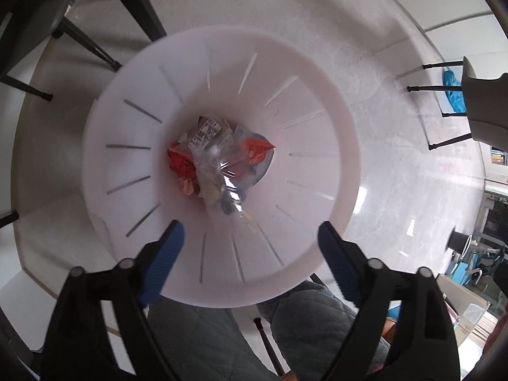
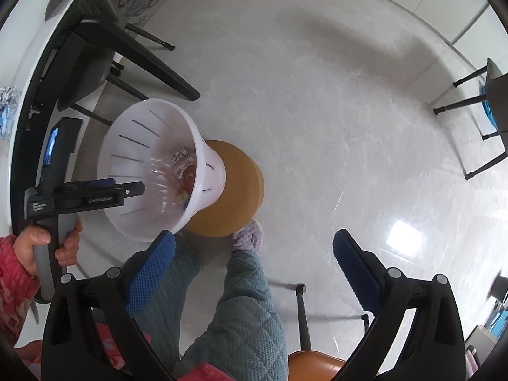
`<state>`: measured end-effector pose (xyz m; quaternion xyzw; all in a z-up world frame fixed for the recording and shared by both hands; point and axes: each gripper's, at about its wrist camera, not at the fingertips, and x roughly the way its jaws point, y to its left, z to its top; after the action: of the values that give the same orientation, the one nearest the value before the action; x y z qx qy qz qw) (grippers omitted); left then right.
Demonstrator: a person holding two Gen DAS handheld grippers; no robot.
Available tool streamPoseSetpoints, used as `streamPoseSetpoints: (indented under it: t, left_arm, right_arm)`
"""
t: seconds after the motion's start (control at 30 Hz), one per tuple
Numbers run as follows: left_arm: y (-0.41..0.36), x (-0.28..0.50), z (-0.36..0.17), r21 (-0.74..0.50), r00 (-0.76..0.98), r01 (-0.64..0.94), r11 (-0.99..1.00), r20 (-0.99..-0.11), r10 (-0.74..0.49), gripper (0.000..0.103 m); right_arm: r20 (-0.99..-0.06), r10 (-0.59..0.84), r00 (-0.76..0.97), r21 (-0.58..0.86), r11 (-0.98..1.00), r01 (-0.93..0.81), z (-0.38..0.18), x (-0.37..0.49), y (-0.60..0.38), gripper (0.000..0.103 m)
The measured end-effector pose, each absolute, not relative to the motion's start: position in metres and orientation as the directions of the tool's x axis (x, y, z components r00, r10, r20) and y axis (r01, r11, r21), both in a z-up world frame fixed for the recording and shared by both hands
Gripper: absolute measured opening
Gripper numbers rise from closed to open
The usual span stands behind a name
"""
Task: Collect trash
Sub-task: 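Open the left tool over the bin to drop the clear bottle, then reach the right tool to the blue-and-white printed box on the table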
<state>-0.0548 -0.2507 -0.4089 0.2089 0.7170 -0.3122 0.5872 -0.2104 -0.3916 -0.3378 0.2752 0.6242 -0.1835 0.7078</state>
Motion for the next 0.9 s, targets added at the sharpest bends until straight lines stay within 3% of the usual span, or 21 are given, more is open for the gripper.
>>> streamPoseSetpoints:
  t: [0.27, 0.37, 0.5, 0.9]
  left_arm:
    - [-0.252, -0.059, -0.323, -0.236, -0.144, 0.675, 0.699, -0.971, -0.188, 0.084]
    - [-0.247, -0.060, -0.275, -0.244, -0.093, 0.665, 0.706, -0.965, -0.245, 0.095]
    - [-0.229, -0.057, -0.215, -0.231, -0.012, 0.666, 0.710, -0.954, -0.299, 0.095]
    - [-0.147, -0.027, -0.114, -0.147, 0.209, 0.597, 0.789, -0.921, -0.330, 0.095]
  right_arm:
    - [-0.974, 0.052, 0.220, 0.178, 0.777, 0.604, -0.309, -0.208, -0.401, 0.099]
    - [-0.965, 0.034, 0.261, 0.190, 0.776, 0.601, -0.289, -0.203, -0.405, 0.099]
    - [-0.948, 0.025, 0.317, 0.215, 0.784, 0.583, -0.264, -0.191, -0.403, 0.099]
    - [-0.884, 0.058, 0.463, 0.273, 0.869, 0.414, -0.190, -0.120, -0.349, 0.099]
